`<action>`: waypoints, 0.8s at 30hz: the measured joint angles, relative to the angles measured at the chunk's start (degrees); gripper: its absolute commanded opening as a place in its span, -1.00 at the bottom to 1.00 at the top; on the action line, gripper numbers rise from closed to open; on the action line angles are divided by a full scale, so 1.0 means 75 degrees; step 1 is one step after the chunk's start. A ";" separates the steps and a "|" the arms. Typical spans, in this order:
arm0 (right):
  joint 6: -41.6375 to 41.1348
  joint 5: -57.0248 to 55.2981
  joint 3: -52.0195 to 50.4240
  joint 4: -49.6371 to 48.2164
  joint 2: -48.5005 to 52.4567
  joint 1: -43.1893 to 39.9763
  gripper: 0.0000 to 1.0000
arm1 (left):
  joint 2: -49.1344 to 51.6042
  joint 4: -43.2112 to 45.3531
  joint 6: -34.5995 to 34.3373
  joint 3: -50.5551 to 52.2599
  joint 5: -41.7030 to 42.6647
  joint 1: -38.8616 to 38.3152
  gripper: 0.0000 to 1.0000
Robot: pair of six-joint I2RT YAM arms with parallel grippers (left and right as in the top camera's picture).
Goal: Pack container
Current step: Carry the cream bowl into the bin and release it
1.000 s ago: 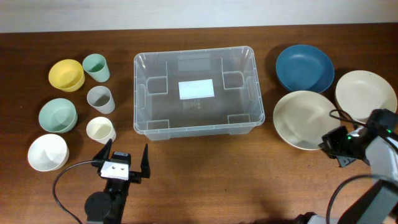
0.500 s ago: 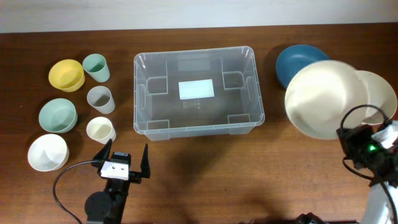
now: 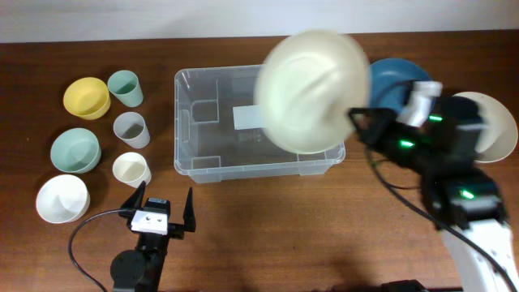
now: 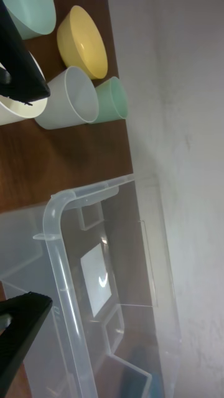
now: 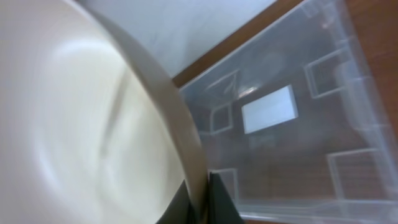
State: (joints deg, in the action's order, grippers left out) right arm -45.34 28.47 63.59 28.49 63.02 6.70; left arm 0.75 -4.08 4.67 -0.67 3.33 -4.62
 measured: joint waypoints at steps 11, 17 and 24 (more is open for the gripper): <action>-0.0338 -0.1926 0.0560 -0.1253 0.3267 0.2704 -0.92 | -0.0003 0.0003 0.0000 0.0000 -0.0009 0.0000 0.99; -0.0361 -0.2235 0.0731 -0.1938 0.4202 0.2789 -0.92 | -0.0003 0.0003 0.0000 0.0000 -0.0020 0.0000 0.99; -0.0443 -0.2422 0.0752 -0.1979 0.4916 0.2792 -0.93 | -0.0003 0.0003 0.0000 0.0000 -0.0020 0.0000 0.99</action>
State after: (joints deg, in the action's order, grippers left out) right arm -48.66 10.31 69.23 13.65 99.90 27.64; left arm 0.73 -4.05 4.67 -0.67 3.18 -4.62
